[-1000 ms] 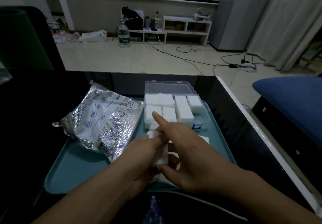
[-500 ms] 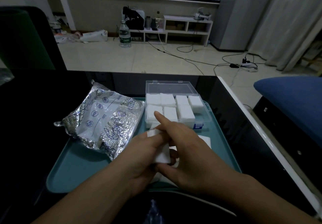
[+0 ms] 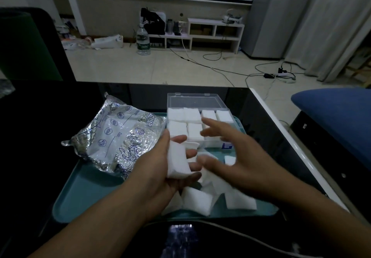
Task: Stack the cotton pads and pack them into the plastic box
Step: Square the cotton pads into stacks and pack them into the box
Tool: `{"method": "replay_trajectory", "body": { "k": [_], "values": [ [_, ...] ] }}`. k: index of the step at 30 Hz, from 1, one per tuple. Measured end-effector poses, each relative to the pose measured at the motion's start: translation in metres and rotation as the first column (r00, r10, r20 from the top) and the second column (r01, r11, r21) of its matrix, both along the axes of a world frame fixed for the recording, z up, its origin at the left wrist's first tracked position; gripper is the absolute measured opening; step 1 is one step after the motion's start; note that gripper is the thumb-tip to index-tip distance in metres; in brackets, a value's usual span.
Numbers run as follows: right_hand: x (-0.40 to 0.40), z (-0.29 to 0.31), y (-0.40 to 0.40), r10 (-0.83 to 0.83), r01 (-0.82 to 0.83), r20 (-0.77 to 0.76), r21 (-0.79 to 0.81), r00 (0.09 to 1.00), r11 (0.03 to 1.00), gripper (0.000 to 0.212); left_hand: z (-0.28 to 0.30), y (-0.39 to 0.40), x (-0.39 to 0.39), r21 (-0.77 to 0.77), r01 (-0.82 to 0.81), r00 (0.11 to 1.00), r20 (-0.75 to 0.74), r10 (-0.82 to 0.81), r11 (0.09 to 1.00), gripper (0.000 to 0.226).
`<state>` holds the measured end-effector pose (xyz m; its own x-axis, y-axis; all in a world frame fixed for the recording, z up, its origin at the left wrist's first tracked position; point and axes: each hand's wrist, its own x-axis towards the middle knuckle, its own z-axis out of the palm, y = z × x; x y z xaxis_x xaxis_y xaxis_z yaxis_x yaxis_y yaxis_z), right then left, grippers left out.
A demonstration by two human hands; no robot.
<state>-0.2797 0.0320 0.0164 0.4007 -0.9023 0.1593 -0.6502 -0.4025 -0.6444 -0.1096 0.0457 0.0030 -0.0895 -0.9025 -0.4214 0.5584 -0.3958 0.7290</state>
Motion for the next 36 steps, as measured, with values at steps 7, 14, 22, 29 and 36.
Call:
{"method": "replay_trajectory", "body": {
  "k": [7, 14, 22, 29, 36],
  "values": [
    [-0.019, -0.02, -0.022, -0.133, 0.183, -0.381, 0.097, 0.915, 0.978, 0.038, 0.003, 0.003, 0.0, -0.014, -0.039, 0.999, 0.012, 0.04, 0.999, 0.048],
    [-0.005, -0.03, -0.021, -0.046, 0.122, -0.541, 0.105, 0.839, 0.987, 0.056, 0.004, 0.002, 0.006, 0.005, -0.023, 0.999, -0.036, 0.023, 1.0, 0.051],
    [-0.015, -0.016, -0.03, -0.197, 0.255, -0.35, 0.13, 0.916, 0.958, 0.034, 0.001, 0.001, 0.005, -0.04, -0.007, 1.0, -0.011, 0.007, 0.999, 0.042],
    [-0.018, 0.014, -0.02, -0.283, 0.123, 0.349, 0.415, 0.893, 0.901, 0.01, 0.0, 0.003, -0.002, -0.045, -0.021, 0.999, 0.034, 0.022, 0.999, 0.047],
    [0.029, 0.001, 0.002, -0.266, 0.086, 0.462, 0.375, 0.846, 0.923, 0.008, -0.007, 0.006, -0.006, -0.062, 0.08, 0.996, 0.044, -0.078, 0.995, 0.055]
  ]
}}
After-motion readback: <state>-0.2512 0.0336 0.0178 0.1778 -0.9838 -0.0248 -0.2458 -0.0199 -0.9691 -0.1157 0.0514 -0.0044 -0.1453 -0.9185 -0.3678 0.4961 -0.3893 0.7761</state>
